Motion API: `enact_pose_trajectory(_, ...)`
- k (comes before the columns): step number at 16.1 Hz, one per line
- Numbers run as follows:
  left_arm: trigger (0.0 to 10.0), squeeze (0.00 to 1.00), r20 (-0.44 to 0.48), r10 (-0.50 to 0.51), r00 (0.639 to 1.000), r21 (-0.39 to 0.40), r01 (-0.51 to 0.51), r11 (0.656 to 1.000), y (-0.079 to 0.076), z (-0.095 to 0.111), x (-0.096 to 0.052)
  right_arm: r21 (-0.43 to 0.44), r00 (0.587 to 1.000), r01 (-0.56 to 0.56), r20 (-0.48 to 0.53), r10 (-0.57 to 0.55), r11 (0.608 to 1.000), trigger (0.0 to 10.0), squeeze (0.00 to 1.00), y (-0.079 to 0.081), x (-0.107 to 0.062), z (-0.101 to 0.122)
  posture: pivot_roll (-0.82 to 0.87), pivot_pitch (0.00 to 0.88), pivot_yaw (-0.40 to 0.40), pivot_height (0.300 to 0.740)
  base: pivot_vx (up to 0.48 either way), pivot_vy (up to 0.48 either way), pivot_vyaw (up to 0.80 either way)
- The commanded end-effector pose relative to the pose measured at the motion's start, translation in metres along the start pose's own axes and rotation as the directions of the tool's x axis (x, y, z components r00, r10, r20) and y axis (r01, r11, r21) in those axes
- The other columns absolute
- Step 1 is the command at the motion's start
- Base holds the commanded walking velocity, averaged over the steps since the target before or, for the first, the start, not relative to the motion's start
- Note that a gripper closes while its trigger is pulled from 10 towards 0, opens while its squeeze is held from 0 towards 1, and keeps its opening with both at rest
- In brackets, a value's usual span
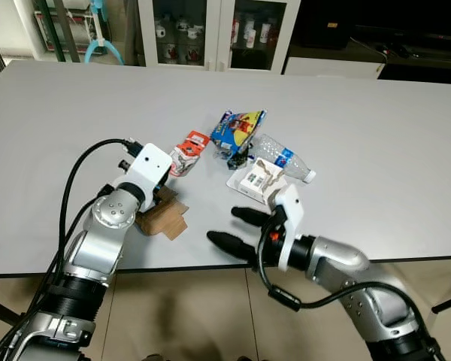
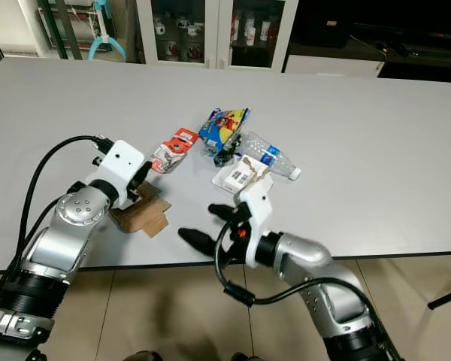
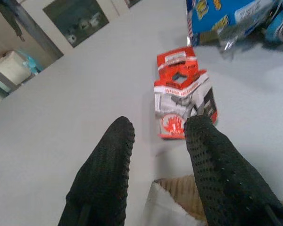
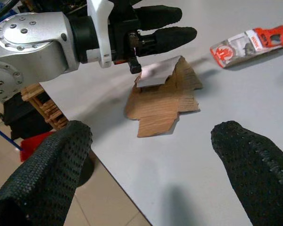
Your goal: Picking trash to rubbish bin
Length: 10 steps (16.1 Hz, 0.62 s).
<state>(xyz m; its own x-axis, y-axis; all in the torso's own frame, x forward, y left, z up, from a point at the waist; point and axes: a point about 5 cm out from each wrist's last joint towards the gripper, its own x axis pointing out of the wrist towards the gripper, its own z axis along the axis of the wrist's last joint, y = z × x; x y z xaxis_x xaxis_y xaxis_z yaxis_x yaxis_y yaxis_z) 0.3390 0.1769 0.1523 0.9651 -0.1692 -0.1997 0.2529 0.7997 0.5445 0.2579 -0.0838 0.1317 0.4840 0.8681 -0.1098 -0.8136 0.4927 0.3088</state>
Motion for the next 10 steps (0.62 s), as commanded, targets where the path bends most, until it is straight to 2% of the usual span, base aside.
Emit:
enact_pose_trajectory(1,10.0,0.58,-0.013,-0.001,1.0,0.019,0.002,1.0,-0.0003,-0.0008,-0.0006,-0.015,1.0,-0.008,0.003,0.008,1.0,10.0,0.0,0.0016,-0.0006,0.0032,-0.05,0.06,-0.079,0.74,0.0,0.0,0.0)
enact_pose_trajectory(2,10.0,1.0,-0.014,0.008,1.0,0.013,-0.007,1.0,0.0014,0.0003,0.0002,-0.015,1.0,-0.018,0.007,0.018,1.0,10.0,0.0,0.003,-0.0002,0.0041,-0.05,0.06,-0.079,0.74,0.0,0.0,0.0)
enact_pose_trajectory(5,10.0,1.0,-0.039,0.007,0.999,0.009,-0.007,1.0,0.004,0.0008,0.0005,-0.012,1.0,-0.022,0.008,0.022,1.0,10.0,0.0,0.0035,-0.0009,0.0044,-0.05,0.059,-0.079,0.74,0.0,0.0,0.0)
enact_pose_trajectory(10,10.0,1.0,-0.086,-0.075,0.993,-0.001,0.075,0.997,0.0047,-0.0023,-0.0041,-0.01,1.0,-0.016,0.013,0.016,1.0,10.0,0.0,0.0029,0.0008,0.0052,-0.05,0.061,-0.08,0.74,0.0,0.0,0.0)
